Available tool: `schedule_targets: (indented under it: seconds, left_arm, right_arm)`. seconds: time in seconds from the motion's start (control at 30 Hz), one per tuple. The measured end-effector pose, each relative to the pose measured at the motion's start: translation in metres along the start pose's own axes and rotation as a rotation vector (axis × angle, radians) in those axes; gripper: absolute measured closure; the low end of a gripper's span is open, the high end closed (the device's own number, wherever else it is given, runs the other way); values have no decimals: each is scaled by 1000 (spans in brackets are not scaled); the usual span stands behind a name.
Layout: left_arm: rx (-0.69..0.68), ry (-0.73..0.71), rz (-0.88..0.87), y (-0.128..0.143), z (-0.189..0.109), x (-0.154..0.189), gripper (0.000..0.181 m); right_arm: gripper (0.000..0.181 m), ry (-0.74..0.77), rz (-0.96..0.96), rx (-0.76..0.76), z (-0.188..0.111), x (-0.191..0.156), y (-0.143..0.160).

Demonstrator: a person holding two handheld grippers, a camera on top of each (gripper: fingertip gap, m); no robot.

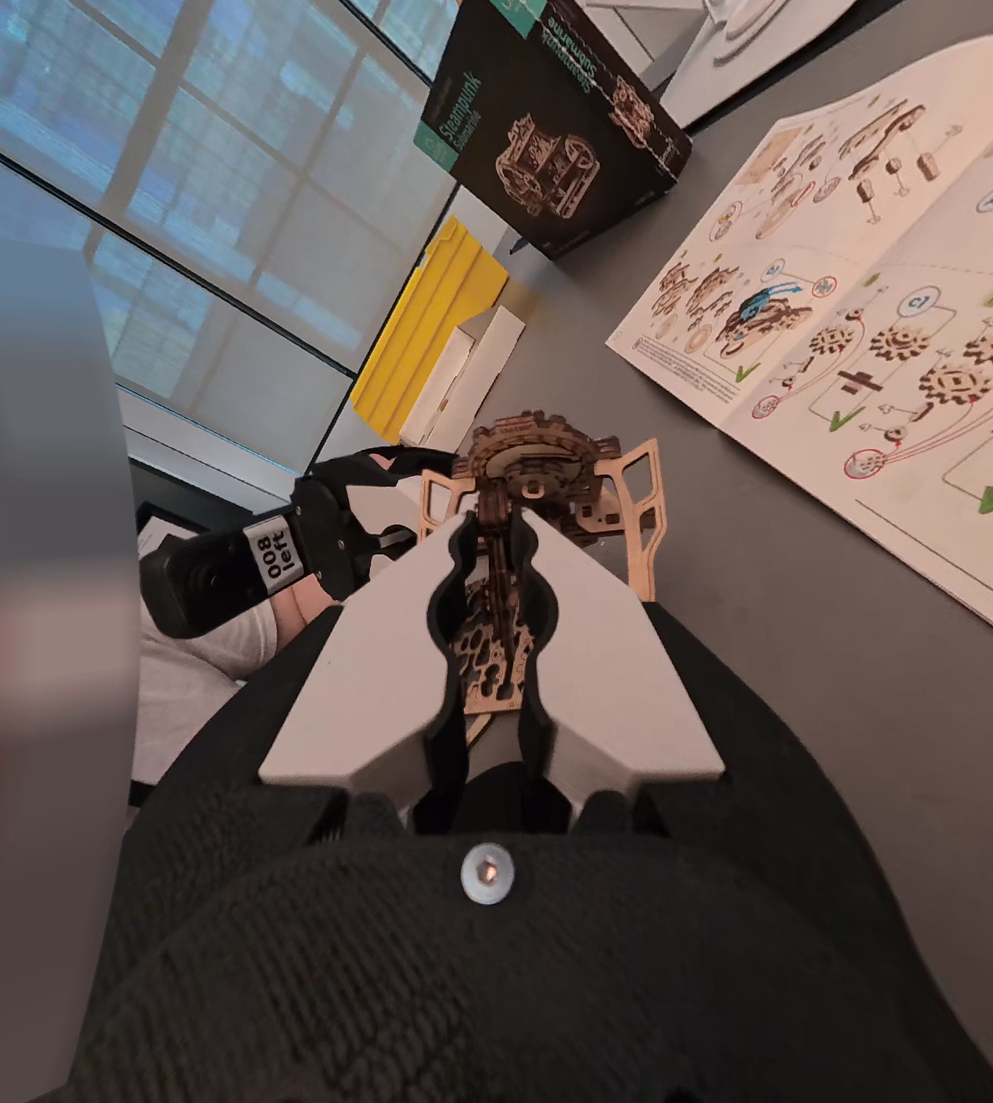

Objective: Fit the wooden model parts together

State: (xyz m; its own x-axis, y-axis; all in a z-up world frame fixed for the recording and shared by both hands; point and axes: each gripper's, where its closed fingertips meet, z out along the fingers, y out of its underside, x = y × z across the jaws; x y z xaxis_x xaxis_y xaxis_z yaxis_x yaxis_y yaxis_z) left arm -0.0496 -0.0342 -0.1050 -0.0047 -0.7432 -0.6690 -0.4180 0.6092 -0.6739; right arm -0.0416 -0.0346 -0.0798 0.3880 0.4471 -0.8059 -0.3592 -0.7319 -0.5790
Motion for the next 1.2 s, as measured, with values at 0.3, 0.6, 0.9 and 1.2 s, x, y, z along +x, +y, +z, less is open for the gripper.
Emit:
schedule_targets:
  seconds: [0.3,0.6,0.9,1.2]
  left_arm:
    - [-47,44,23,9,5,13,181]
    - [-101,137,-32,18,12,30,178]
    - [-95,90,5,15,15,25,180]
    - [-82,62,42,12,15,24,180]
  right_arm:
    - [173,50,3,-52,2,14,12]
    - [172,103,-16,-127,3,23,23]
    - [172,137,-60,-143,-3,24,21]
    - [172,119,-82,-134,-2,24,18]
